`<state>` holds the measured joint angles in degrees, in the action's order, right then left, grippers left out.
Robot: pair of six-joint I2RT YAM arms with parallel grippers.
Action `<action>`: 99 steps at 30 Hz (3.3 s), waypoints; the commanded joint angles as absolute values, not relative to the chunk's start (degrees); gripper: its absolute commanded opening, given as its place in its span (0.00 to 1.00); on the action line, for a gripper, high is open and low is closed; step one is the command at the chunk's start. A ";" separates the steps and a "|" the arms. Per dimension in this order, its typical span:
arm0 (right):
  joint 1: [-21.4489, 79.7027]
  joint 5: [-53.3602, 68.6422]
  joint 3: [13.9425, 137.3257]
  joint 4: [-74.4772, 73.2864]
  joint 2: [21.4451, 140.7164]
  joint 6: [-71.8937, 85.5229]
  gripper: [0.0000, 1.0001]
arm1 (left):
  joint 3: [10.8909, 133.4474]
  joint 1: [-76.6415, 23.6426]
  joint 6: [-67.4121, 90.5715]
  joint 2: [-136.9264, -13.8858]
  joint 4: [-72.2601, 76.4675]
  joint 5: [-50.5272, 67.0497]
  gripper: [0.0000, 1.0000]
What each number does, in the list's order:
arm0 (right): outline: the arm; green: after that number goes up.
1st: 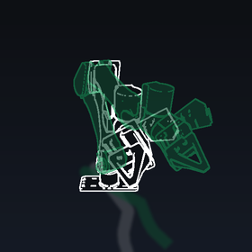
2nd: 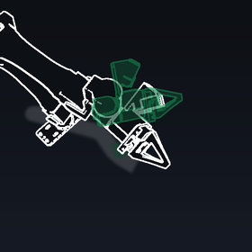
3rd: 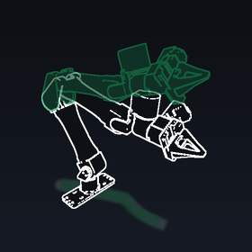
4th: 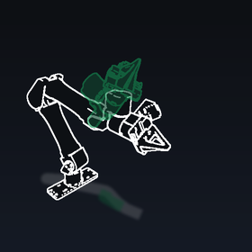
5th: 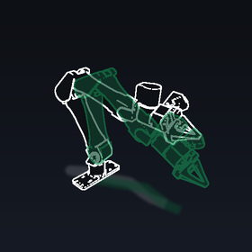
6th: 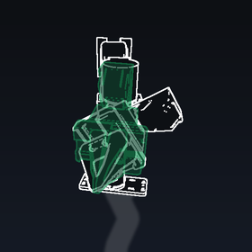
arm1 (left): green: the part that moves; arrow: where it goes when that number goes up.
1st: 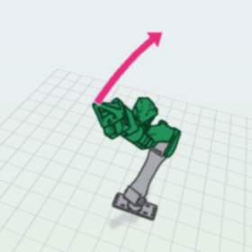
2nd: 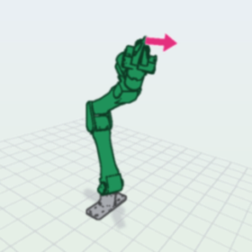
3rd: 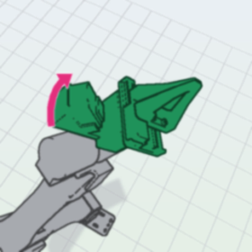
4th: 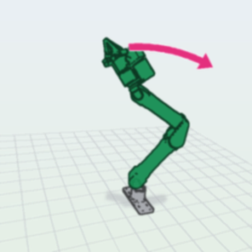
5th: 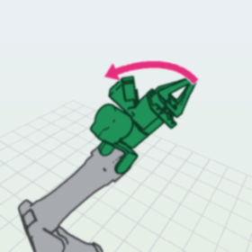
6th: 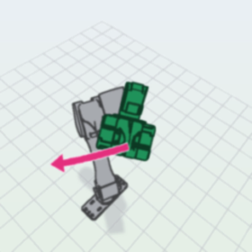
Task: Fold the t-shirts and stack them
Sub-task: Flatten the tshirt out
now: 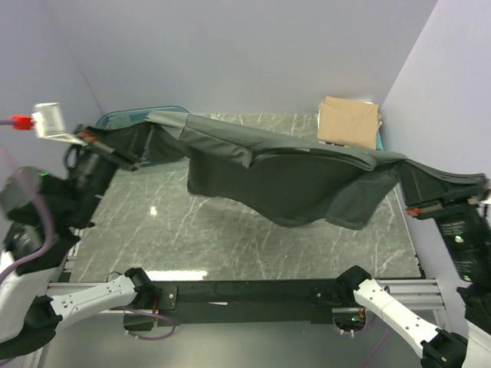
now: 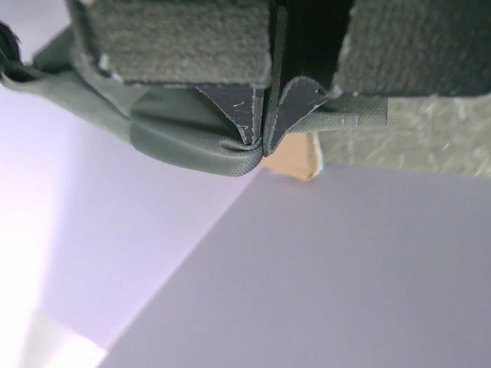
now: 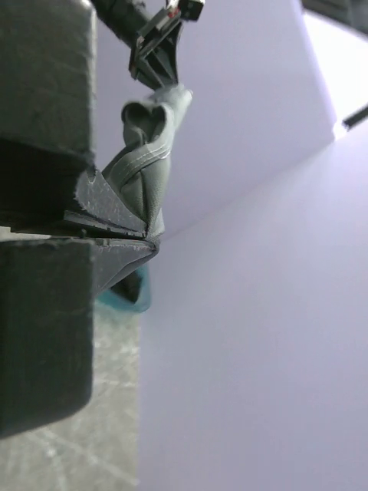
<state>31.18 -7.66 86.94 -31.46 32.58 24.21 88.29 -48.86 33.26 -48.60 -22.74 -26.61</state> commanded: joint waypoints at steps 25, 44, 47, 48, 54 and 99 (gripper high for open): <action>16.72 -2.50 85.62 -25.07 69.14 19.70 0.00 | 88.51 -29.27 37.08 -83.56 -22.59 -27.77 0.01; 11.69 5.00 74.90 -19.08 90.45 21.97 0.78 | 87.46 -29.18 39.11 -100.56 -24.70 -18.90 0.99; 13.62 6.42 69.01 -17.14 86.41 21.97 0.79 | 80.97 -30.58 40.95 -96.16 -23.47 -18.20 0.99; 15.28 6.59 67.78 -16.88 84.92 21.80 0.80 | 77.38 -31.72 41.31 -93.72 -23.03 -17.93 0.99; 26.09 3.35 58.64 -16.09 80.17 24.42 0.81 | 62.09 -34.98 45.61 -83.26 -19.79 -18.11 1.00; 17.14 6.86 81.44 -24.07 111.79 18.56 0.89 | 63.16 -64.33 61.98 -105.73 1.86 10.20 0.99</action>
